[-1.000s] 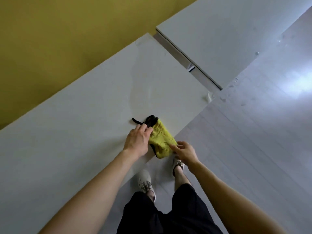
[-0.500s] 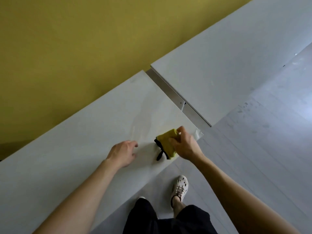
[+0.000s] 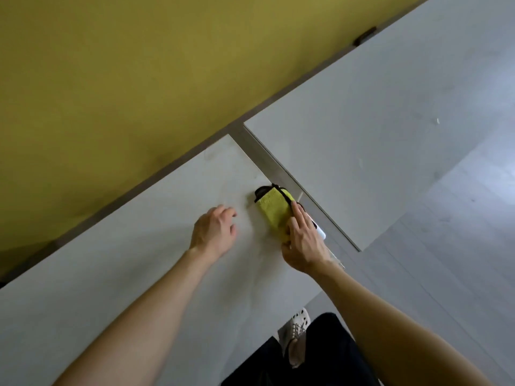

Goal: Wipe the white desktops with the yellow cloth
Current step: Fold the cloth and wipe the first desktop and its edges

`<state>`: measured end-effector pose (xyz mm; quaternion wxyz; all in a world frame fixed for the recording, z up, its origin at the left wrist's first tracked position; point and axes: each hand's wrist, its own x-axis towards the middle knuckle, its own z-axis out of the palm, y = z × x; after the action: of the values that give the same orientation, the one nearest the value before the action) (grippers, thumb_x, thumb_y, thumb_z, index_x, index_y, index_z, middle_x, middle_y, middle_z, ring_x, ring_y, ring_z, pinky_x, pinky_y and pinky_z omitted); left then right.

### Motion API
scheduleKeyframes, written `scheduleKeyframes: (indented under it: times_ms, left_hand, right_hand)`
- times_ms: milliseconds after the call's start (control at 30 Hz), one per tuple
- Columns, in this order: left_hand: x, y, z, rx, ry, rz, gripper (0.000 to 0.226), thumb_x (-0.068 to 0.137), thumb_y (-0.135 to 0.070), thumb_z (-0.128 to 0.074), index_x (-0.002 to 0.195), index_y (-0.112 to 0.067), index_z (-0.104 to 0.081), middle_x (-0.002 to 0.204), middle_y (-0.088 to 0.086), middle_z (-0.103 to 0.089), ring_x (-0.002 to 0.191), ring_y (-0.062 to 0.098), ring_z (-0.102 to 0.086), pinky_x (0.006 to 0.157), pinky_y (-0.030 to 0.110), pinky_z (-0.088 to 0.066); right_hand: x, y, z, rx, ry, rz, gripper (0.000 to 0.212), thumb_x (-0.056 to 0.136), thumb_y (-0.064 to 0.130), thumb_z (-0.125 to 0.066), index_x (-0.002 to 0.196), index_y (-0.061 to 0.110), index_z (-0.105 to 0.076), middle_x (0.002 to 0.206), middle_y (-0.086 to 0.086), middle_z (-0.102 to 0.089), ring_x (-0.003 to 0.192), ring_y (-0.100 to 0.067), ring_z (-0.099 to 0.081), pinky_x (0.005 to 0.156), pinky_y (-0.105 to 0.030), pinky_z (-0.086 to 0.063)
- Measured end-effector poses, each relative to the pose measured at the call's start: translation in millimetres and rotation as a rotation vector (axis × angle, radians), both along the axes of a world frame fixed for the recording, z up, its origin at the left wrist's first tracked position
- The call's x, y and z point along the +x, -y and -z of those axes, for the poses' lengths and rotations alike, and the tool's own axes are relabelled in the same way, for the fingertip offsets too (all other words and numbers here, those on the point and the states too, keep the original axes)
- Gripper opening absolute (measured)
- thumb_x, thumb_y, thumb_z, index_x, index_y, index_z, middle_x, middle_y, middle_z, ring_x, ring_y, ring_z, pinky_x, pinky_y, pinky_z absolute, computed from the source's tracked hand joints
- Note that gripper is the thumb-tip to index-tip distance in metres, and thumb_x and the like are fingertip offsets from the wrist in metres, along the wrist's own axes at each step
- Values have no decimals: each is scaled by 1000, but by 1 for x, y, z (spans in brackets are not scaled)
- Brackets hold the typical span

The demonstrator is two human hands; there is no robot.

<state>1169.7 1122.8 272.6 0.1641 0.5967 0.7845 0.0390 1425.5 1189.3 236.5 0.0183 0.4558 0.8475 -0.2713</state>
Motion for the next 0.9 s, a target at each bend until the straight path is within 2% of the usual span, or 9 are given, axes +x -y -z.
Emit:
scheduleKeyframes:
  times_ms: [67,133,233,333,500,600,767,833,900]
  left_hand:
    - [-6,-24,13,105,-1,-35,22,96,-22,-66,116,-17,-71,112,6,-69,104,33,-67,85,42,-58]
    - [-9,-39,24,185,-9,-98,20,95,-21,-69,113,-16,-72,108,8,-69,101,33,-67,82,42,-58]
    - [-14,-59,37,277,-14,-111,27,95,-22,-68,120,-14,-69,118,10,-66,108,35,-64,90,45,-56]
    - [-26,-81,55,315,-64,-115,40,101,-27,-60,138,-11,-62,140,13,-59,134,36,-56,107,51,-49]
    - [-40,-96,83,445,-126,-205,45,108,-25,-54,150,-10,-61,160,17,-52,150,38,-47,122,53,-38]
    - [-39,-94,90,479,-141,-194,45,106,-27,-54,147,-10,-64,163,16,-51,152,37,-46,123,53,-37]
    - [-37,-96,87,439,-170,-212,48,103,-27,-56,148,-11,-64,164,14,-50,153,35,-44,122,56,-37]
    - [-38,-96,86,424,-177,-211,49,103,-27,-57,149,-11,-63,164,14,-49,154,35,-44,121,56,-38]
    - [-37,-96,84,417,-190,-228,50,103,-27,-59,150,-12,-62,164,14,-49,154,35,-44,120,57,-39]
  right_hand:
    - [-1,-2,0,-11,-34,48,42,87,44,-67,110,13,-50,179,-14,-16,167,-33,-13,130,-47,-31]
    - [-2,-4,3,1,-58,63,72,91,60,-68,141,14,-46,178,-12,-21,164,-34,-19,128,-48,-31]
    - [-13,-9,11,66,-16,-13,83,105,58,-55,170,17,-25,179,-19,-15,166,-40,-15,131,-57,-27]
    - [-35,-28,20,93,-24,-47,72,109,49,-50,171,18,-28,179,-22,-12,166,-41,-13,130,-60,-25]
    - [-107,-104,25,-8,-170,46,78,103,54,-54,171,28,-24,182,-7,-10,152,-38,-43,110,-49,-52]
    - [-138,-138,29,-112,-202,24,82,107,66,-43,173,30,-12,182,8,-1,153,-32,-39,118,-46,-45]
    - [-111,-132,22,-152,-172,-148,81,110,59,-33,174,21,-1,182,-2,-7,166,-27,-6,136,-50,-14]
    - [-108,-136,21,-53,-181,-182,79,108,48,-46,172,12,-16,174,-10,-28,162,-31,-20,132,-52,-27]
    - [-120,-142,24,-18,-220,-175,75,104,38,-57,166,6,-29,156,-14,-44,142,-34,-45,112,-46,-49]
